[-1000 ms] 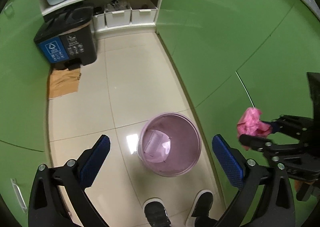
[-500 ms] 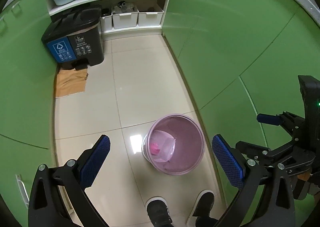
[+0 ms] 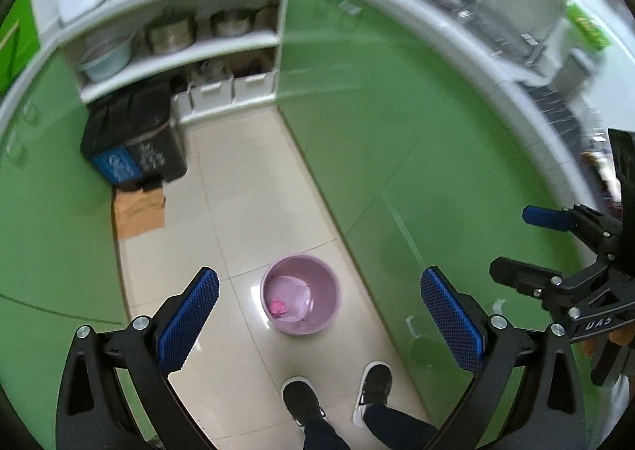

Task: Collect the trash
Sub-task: 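Return both tools to the mat, then grasp the red cloth with the right tool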

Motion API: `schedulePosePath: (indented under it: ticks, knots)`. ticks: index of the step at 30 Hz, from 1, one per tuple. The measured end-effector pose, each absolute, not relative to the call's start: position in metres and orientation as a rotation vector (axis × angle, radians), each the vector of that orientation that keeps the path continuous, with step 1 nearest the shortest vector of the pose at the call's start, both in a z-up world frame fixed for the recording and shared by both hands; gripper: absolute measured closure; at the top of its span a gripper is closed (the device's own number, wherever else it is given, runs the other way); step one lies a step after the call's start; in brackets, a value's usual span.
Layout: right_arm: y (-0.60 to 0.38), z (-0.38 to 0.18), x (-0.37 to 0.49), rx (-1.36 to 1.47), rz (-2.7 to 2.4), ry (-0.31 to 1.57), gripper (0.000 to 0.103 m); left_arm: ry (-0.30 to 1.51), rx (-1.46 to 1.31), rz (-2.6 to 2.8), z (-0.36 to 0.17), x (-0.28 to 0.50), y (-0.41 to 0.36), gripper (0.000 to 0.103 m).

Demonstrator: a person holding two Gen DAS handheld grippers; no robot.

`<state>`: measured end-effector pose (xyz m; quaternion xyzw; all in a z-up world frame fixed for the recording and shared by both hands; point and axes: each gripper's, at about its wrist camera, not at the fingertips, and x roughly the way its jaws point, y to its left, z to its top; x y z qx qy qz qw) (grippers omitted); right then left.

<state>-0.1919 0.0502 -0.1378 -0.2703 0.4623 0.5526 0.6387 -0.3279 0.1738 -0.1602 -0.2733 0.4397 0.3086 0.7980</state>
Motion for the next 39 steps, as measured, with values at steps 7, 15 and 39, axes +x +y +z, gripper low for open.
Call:
schedulePosePath:
  ticks: [7, 15, 39]
  knots:
    - [-0.018, -0.028, -0.167, -0.499, 1.181, 0.968, 0.003, 0.907, -0.477, 0.544, -0.060, -0.294, 0.130, 0.005]
    - [-0.123, 0.009, -0.106, -0.331, 0.950, 0.927, 0.003, 0.895, -0.346, 0.341, -0.018, -0.226, 0.081, 0.005]
    - [-0.233, -0.064, 0.029, -0.380, 0.772, 1.042, 0.003, 0.973, -0.236, 0.108, -0.039, -0.045, -0.027, 0.005]
